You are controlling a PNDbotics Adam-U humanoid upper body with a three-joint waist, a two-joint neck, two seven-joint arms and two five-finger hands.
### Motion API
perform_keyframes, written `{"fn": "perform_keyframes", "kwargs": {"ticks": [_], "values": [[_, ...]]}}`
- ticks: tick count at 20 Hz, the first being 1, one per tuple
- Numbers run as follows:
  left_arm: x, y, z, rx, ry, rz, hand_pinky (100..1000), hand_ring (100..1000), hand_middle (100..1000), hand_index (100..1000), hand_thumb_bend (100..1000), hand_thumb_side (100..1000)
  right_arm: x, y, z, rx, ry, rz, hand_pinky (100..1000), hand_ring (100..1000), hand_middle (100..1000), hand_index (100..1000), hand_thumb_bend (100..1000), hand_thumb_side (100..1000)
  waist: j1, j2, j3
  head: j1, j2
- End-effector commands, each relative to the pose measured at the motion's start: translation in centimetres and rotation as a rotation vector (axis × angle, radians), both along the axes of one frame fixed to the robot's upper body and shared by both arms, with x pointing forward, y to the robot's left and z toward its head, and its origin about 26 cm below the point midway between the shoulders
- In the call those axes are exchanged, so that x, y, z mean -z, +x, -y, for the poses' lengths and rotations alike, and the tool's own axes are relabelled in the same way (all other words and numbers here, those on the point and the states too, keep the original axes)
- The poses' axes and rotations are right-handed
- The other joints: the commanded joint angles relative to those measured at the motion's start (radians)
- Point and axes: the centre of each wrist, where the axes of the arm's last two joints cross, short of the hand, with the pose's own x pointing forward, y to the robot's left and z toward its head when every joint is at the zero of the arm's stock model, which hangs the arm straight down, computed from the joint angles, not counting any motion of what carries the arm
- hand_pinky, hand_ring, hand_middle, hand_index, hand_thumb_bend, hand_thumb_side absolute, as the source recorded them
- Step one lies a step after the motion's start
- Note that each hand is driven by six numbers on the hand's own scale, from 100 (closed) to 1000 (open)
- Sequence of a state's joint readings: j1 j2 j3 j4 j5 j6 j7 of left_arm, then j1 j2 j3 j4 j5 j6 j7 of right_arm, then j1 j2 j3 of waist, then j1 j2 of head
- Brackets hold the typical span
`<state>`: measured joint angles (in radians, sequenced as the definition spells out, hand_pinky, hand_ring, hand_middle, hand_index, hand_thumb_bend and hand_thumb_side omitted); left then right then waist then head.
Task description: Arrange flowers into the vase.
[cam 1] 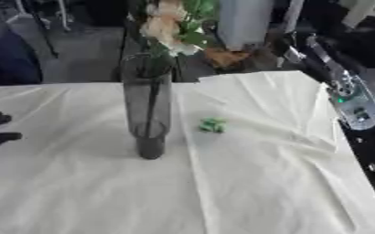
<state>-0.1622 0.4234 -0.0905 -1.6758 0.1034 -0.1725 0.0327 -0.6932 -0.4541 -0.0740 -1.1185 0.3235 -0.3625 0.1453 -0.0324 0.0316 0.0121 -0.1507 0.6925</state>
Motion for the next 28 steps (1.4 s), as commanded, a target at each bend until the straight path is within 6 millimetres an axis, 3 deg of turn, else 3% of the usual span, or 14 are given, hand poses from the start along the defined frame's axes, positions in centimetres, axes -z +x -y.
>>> {"fn": "perform_keyframes", "kwargs": {"ticks": [1, 11, 13, 14, 19, 26, 27, 28], "values": [[-1.5, 0.16, -0.49, -0.001, 0.03, 0.056, 914, 726, 829, 908, 990, 1000, -1.9, -0.2, 0.89, 0.017, -0.01, 0.05, 650, 616, 574, 724, 582, 919, 0.002, -0.009, -0.003, 0.001, -0.003], [-1.63, 0.14, -0.54, -0.011, 0.047, 0.088, 1000, 792, 898, 987, 883, 1000, -1.73, -0.31, 1.03, 0.025, -0.001, 0.048, 649, 614, 572, 724, 567, 924, 0.003, -0.008, -0.004, 0.004, -0.011], [-1.64, 0.13, -0.59, -0.018, 0.045, 0.092, 1000, 792, 902, 987, 907, 1000, -1.72, -0.31, 0.98, 0.024, 0.001, 0.048, 649, 614, 572, 724, 567, 924, 0.004, -0.007, -0.004, 0.005, -0.009], [-1.67, 0.13, -0.58, -0.017, 0.049, 0.092, 992, 783, 890, 963, 983, 1000, -1.7, -0.31, 0.97, 0.024, 0.001, 0.048, 649, 614, 572, 723, 567, 923, 0.004, -0.007, -0.005, 0.006, -0.01], [-1.61, 0.08, -0.49, 0.011, 0.026, 0.087, 911, 718, 841, 923, 1000, 1000, -1.62, -0.37, 1.03, 0.025, 0.002, 0.045, 648, 613, 571, 723, 567, 923, 0.005, -0.008, -0.005, 0.007, -0.012], [-1.74, 0.1, -0.57, 0.016, 0.003, 0.086, 885, 701, 823, 906, 1000, 787, -1.61, -0.43, 1.09, 0.028, 0.008, 0.046, 647, 612, 570, 723, 568, 921, 0.007, -0.009, -0.006, 0.008, -0.012], [-1.73, 0.09, -0.56, 0.017, 0.001, 0.085, 885, 701, 823, 906, 973, 768, -1.6, -0.44, 1.07, 0.028, 0.008, 0.047, 647, 612, 571, 723, 567, 921, 0.007, -0.009, -0.006, 0.006, -0.013], [-1.73, 0.09, -0.56, 0.017, -0.001, 0.084, 885, 701, 822, 906, 888, 747, -1.58, -0.45, 1.07, 0.028, 0.009, 0.046, 647, 612, 570, 723, 567, 921, 0.007, -0.009, -0.006, 0.006, -0.013]]}}
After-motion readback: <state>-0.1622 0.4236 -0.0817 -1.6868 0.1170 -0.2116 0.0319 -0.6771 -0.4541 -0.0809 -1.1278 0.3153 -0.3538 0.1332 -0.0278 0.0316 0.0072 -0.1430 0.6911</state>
